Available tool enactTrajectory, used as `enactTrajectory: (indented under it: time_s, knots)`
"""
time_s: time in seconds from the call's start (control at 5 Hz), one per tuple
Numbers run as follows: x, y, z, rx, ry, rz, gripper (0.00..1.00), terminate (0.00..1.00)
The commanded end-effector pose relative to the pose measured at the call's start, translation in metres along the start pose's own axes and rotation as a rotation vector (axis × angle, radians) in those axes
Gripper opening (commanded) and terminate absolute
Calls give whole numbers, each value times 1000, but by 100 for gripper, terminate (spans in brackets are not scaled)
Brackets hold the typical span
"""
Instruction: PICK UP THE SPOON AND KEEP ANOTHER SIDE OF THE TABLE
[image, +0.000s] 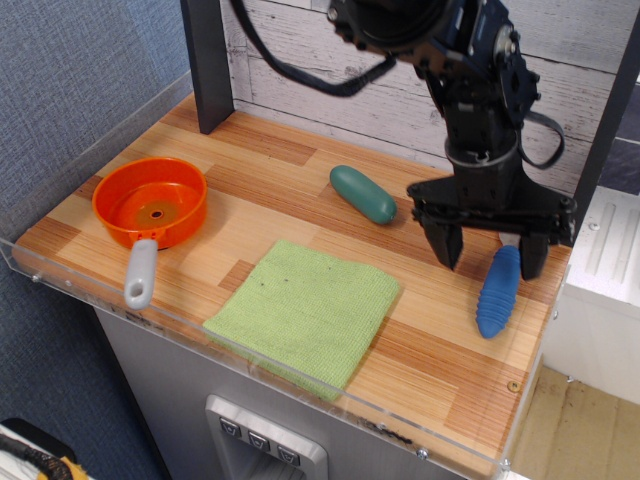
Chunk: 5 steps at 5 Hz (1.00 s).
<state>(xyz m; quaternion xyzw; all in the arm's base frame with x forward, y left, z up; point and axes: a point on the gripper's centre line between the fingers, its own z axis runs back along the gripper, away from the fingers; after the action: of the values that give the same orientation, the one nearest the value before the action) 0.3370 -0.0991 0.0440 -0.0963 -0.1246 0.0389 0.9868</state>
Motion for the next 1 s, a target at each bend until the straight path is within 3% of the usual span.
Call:
enactTrajectory:
  time_s: [0.0, 0.2, 0.8]
  knots:
    - [-15, 6, 52, 37, 28, -94, 100, 0]
    - [-24, 10, 67, 68, 47, -171, 100, 0]
    - [-48, -10, 133, 24, 0, -241, 100, 0]
